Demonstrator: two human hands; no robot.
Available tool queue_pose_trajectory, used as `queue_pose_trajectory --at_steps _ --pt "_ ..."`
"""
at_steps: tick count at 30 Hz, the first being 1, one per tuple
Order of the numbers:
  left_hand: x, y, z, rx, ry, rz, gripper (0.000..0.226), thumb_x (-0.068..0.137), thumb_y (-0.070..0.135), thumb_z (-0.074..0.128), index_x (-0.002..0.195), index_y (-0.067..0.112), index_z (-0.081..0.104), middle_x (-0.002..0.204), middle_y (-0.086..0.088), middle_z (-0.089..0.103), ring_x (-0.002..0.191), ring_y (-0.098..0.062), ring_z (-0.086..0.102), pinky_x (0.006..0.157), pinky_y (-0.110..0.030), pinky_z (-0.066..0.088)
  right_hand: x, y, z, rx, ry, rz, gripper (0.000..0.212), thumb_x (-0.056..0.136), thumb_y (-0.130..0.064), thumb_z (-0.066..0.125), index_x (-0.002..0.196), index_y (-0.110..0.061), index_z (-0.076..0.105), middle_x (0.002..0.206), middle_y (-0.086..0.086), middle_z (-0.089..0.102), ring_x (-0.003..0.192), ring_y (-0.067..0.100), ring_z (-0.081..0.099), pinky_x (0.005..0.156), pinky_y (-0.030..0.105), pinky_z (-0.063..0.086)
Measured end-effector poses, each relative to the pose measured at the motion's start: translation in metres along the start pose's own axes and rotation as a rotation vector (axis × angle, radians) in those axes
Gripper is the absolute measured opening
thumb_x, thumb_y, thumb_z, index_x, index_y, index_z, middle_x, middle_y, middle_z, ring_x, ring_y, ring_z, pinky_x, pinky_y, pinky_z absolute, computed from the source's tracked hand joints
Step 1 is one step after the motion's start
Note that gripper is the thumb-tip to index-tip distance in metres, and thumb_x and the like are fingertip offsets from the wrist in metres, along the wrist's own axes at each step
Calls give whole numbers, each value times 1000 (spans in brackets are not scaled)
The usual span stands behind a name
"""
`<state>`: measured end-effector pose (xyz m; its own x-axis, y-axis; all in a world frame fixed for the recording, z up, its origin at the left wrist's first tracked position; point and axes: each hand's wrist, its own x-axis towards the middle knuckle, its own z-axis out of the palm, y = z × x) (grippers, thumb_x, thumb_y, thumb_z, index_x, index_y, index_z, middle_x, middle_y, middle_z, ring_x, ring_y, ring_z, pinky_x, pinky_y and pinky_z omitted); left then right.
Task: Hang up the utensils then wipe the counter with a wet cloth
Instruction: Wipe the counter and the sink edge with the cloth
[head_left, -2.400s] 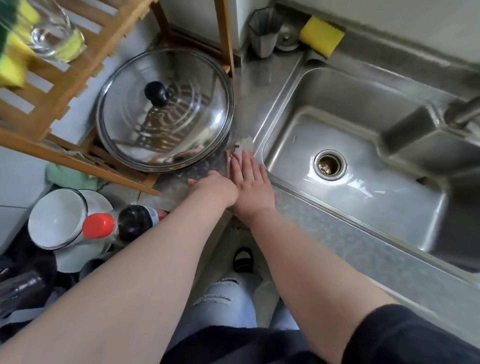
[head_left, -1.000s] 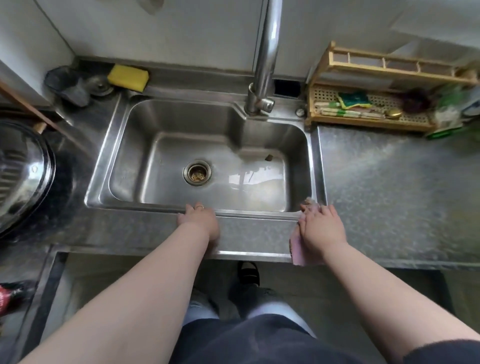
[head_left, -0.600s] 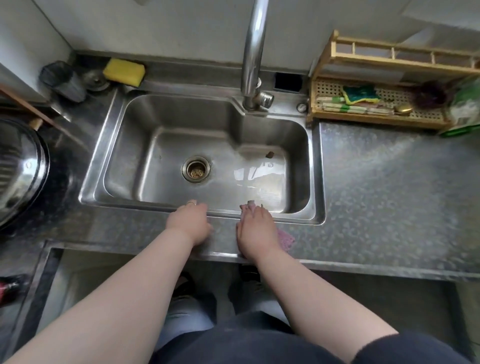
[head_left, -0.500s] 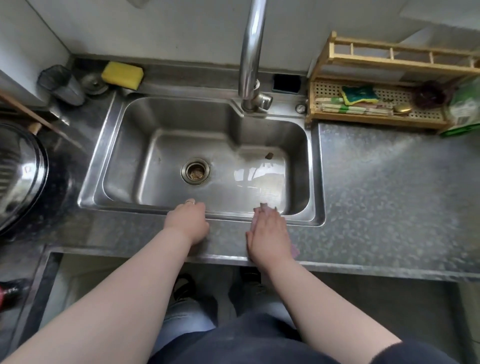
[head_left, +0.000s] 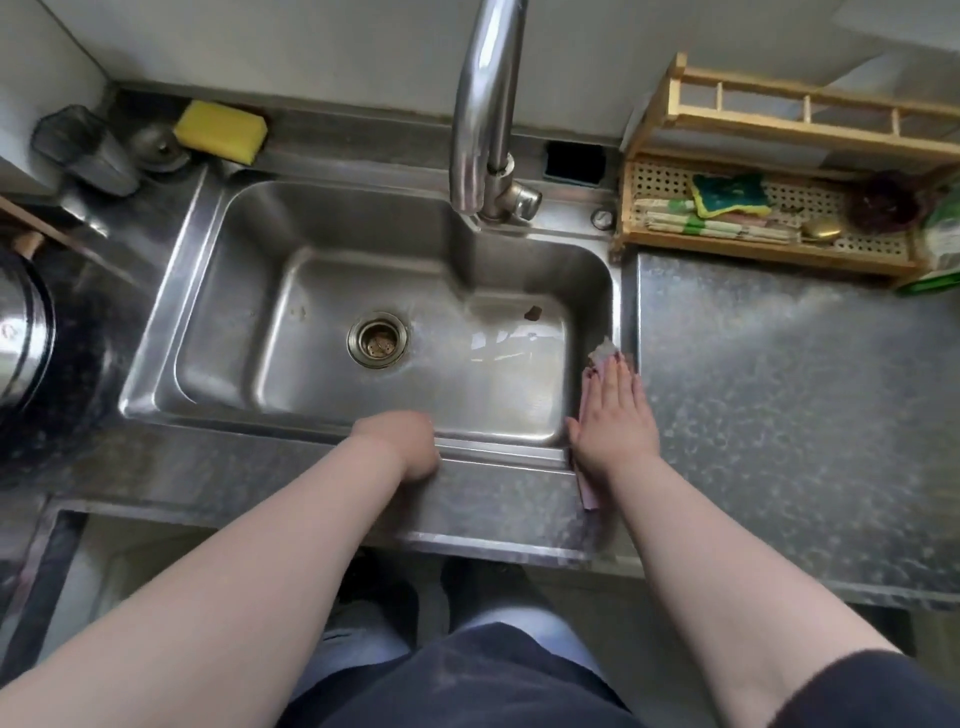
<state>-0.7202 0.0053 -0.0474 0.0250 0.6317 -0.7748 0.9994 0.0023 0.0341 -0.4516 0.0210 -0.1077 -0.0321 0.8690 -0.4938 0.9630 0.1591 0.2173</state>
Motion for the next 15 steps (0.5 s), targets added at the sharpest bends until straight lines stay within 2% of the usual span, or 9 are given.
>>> queue_pose_trajectory --at_steps 5,10,15 --pt "17 -15 -15 -32 -55 -25 37 95 34 50 124 13 61 130 -8 62 118 -30 58 94 -33 45 63 17 -29 -120 59 -23 74 103 -39 22 158 0 -8 165 23 -13 154 36 -12 124 45 -12" --pt "29 -14 -19 -17 -65 -45 35 92 31 51 116 13 68 121 -9 68 110 -29 62 87 -32 46 125 32 -48 -197 131 -7 63 97 -13 9 158 1 -4 167 21 -7 155 35 -7 125 45 -9" --pt "34 -14 -21 -15 -76 -39 31 90 30 50 108 15 70 114 -8 70 103 -29 64 82 -31 48 96 28 -37 -207 110 -64 61 98 -8 7 157 3 5 166 24 5 155 38 3 126 46 -2"
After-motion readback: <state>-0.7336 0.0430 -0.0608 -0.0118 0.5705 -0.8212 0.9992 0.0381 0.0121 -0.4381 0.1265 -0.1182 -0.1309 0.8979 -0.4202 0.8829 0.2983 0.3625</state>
